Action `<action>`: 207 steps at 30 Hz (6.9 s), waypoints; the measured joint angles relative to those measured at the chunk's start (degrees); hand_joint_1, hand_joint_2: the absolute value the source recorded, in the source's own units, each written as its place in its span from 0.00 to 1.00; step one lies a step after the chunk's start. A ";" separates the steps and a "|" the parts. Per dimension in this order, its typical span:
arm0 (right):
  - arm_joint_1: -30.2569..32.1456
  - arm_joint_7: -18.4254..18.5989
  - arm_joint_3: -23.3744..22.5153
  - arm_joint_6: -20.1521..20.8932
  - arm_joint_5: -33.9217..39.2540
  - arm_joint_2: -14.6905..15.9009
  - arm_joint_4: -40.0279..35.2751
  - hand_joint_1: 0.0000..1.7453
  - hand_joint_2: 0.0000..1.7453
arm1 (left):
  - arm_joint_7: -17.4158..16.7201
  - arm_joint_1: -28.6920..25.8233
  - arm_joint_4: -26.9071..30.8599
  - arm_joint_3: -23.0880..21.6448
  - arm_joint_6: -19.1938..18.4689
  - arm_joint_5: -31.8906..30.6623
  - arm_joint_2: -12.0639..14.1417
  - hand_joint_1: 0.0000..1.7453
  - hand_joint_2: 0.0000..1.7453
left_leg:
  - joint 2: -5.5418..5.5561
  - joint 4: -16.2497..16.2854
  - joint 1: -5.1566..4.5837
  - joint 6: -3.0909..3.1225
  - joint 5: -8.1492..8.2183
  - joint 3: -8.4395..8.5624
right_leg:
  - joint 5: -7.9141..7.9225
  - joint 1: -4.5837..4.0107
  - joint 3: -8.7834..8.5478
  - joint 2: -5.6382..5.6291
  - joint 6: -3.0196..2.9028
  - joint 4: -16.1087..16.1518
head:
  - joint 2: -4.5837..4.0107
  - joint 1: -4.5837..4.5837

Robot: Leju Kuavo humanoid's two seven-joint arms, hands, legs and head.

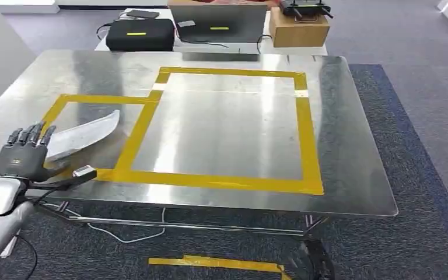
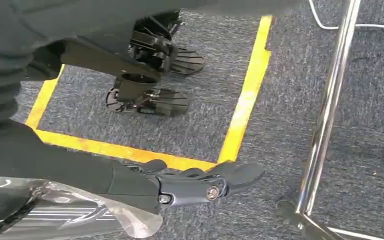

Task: Take the parts from the cabinet and place them on the table.

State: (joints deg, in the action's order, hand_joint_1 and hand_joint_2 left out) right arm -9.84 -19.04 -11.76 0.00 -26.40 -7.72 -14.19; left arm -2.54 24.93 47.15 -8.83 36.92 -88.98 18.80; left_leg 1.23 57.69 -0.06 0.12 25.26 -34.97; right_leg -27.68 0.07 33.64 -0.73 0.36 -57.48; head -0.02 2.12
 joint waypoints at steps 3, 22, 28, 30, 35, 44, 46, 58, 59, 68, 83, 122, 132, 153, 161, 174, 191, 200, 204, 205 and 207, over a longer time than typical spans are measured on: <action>0.00 -0.02 -0.28 0.00 0.00 0.04 0.00 0.00 0.00 | 0.02 -0.12 0.46 0.66 0.00 -0.02 -0.15 0.00 0.00 | 0.00 0.00 0.00 0.00 0.00 0.00 | 0.00 0.00 0.00 0.00 0.00 0.00 | 0.00 0.00; 0.29 -0.57 -1.29 -0.61 -0.48 0.04 0.02 0.00 0.00 | 12.20 -7.12 21.39 11.15 2.97 7.46 -4.74 0.00 0.00 | 0.00 0.00 0.00 0.02 0.02 -0.01 | 0.00 0.00 -0.01 0.02 0.00 0.00 | 0.00 0.00; 0.33 -0.96 -1.38 -0.66 -0.48 0.04 0.02 0.00 0.00 | 16.81 -7.68 33.06 14.53 3.15 10.18 -7.13 0.00 0.00 | 0.00 0.00 0.00 0.02 0.01 0.00 | 0.00 0.00 -0.02 0.03 0.00 0.00 | 0.00 0.00; 0.32 -1.09 -1.40 -0.66 -0.48 0.02 0.02 0.00 0.00 | 16.83 -7.80 35.90 14.62 3.15 10.27 -7.54 0.00 0.00 | 0.01 0.00 0.00 0.02 0.01 0.00 | 0.00 0.00 -0.01 0.03 0.00 0.00 | 0.00 0.00; 0.41 -1.18 -1.77 -0.72 -0.48 -0.09 0.02 0.00 0.00 | 16.37 -7.85 42.38 14.49 3.15 8.68 -8.13 0.00 0.00 | 0.01 0.20 -0.09 0.22 0.17 -0.01 | 0.04 0.10 -0.04 0.03 0.12 0.04 | 0.00 0.07; 0.44 -1.18 -2.36 -1.03 -0.63 -0.70 0.07 0.00 0.00 | 15.85 -7.86 48.09 14.69 3.15 8.06 -7.74 0.00 0.00 | -0.01 -0.29 -0.15 1.43 0.16 0.34 | -0.02 0.13 -0.65 0.03 1.20 0.49 | 0.00 0.05; 0.52 -1.22 -2.40 -1.05 -0.66 -0.70 0.09 0.00 0.00 | 15.82 -7.86 48.63 14.73 3.17 8.02 -7.67 0.00 0.00 | -0.31 -1.43 0.29 1.92 -0.65 1.26 | -2.59 0.16 0.52 0.21 1.44 -2.09 | 0.00 -0.26; 0.68 -1.07 -2.49 -1.42 -0.76 -0.94 0.24 0.00 0.00 | 15.61 -10.42 49.66 15.39 3.19 7.76 -5.99 0.00 0.00 | 0.06 0.02 0.54 -0.58 -1.31 -0.24 | -1.39 0.83 -2.19 -0.26 1.16 -0.43 | 0.00 -0.39; 0.75 -1.07 -2.49 -1.40 -0.76 -1.02 0.26 0.00 0.00 | 15.61 -10.54 49.68 15.43 3.19 7.78 -5.81 0.00 0.00 | 0.13 -0.01 0.60 -0.92 -1.51 -0.34 | -1.07 0.96 -1.88 -0.15 0.70 -0.27 | 0.00 -0.46; 0.71 -1.05 -2.73 -1.48 -0.79 -1.20 0.31 0.00 0.00 | 14.51 -10.94 49.70 15.39 3.19 6.29 -4.88 0.00 0.00 | -0.63 10.16 0.61 -1.03 6.29 0.68 | 2.51 0.23 2.48 0.91 -1.02 -0.19 | 0.00 -0.35; 0.75 -0.46 -3.54 -2.08 -0.44 -0.92 0.37 0.00 0.00 | 15.01 -11.22 49.33 15.36 3.19 7.28 -5.11 0.00 0.00 | -1.19 -1.55 0.23 1.52 -1.03 0.41 | -2.66 0.32 3.71 0.78 1.88 -12.99 | 0.00 -0.72; 0.77 0.59 -3.85 -4.20 -1.97 -2.23 0.57 0.00 0.00 | 22.86 -20.98 49.88 26.18 3.23 18.93 -3.82 0.00 0.00 | -1.27 0.38 0.17 -0.95 -1.02 -3.21 | -1.32 0.10 -5.83 1.05 -1.28 3.26 | 0.00 -0.89; 0.76 0.41 -3.85 -4.42 -1.90 -2.27 0.57 0.00 0.00 | 25.42 -20.53 49.90 27.28 3.24 19.67 -5.03 0.00 0.00 | -0.88 -1.55 1.14 -1.99 4.22 6.83 | 3.02 -0.03 1.86 1.42 -0.18 0.18 | 0.00 -0.88; 0.45 0.33 -3.87 -4.44 -1.86 -2.23 0.57 0.00 0.00 | 25.11 -20.66 49.81 27.04 3.21 22.29 -6.12 0.00 0.00 | -1.39 1.24 1.04 -1.82 -1.07 -5.04 | -1.91 0.17 -6.67 1.09 -1.57 3.14 | 0.00 -0.81; 0.44 0.33 -3.87 -4.44 -1.86 -2.23 0.55 0.00 0.00 | 25.11 -20.66 49.70 26.95 3.21 22.42 -6.08 0.00 0.00 | -1.34 5.26 1.15 -1.93 2.01 4.57 | 2.90 -0.06 1.39 1.29 -1.03 0.50 | 0.00 -0.68; 0.82 0.33 -3.87 -4.79 -1.86 -2.19 0.59 0.00 0.00 | 25.29 -20.79 49.66 26.73 3.21 22.51 -6.69 0.00 0.00 | -1.80 -1.21 0.59 1.32 -2.59 -1.22 | -3.01 0.11 4.40 0.83 1.70 -16.49 | 0.00 -1.05; 0.79 0.37 -3.89 -4.83 -2.25 -2.12 0.50 0.00 0.00 | 30.16 -22.79 49.35 26.23 3.19 25.99 -7.45 0.00 0.00 | -1.67 4.44 0.99 -1.84 0.78 2.21 | 0.18 -0.15 -3.46 1.23 -1.62 2.19 | 0.00 -0.79; 0.64 0.31 -3.87 -4.83 -2.43 -2.12 0.52 0.00 0.00 | 30.27 -22.78 49.24 26.25 3.21 27.78 -7.98 0.00 0.00 | -1.86 -2.70 0.83 1.43 0.60 4.28 | -5.73 -0.10 2.39 0.85 0.97 -8.16 | 0.00 -1.22; 1.02 0.33 -3.87 -4.83 -2.45 -2.12 0.55 0.00 0.00 | 29.83 -23.31 48.76 26.23 3.21 28.72 -8.06 0.00 0.00 | -1.79 -2.44 0.71 1.29 -0.36 2.74 | -6.91 0.01 4.41 0.85 1.22 -14.45 | 0.00 -1.20; 0.99 0.33 -3.87 -4.83 -2.47 -2.08 0.55 0.00 0.00 | 29.81 -23.36 48.70 26.23 3.21 28.83 -8.06 0.00 0.00 | -1.76 -2.30 0.71 1.15 -0.48 2.57 | -4.65 0.03 1.96 0.85 1.13 -10.18 | 0.00 -1.18; 0.82 0.31 -3.87 -4.83 -2.49 -2.03 0.55 0.00 0.00 | 29.44 -23.35 48.61 26.23 3.21 29.33 -8.06 0.00 0.00 | -1.78 -1.81 0.71 0.83 -0.57 2.31 | -1.16 0.03 -4.05 0.83 0.63 0.44 | 0.00 -1.20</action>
State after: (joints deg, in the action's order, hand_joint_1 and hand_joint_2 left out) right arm -9.02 -18.73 -15.63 -4.83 -28.90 -9.75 -13.64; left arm 26.91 1.58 95.76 17.40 40.13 -59.65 10.73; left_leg -0.55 55.88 0.65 0.95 24.69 -32.66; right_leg -28.84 0.10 29.59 0.10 0.99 -57.04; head -0.02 0.92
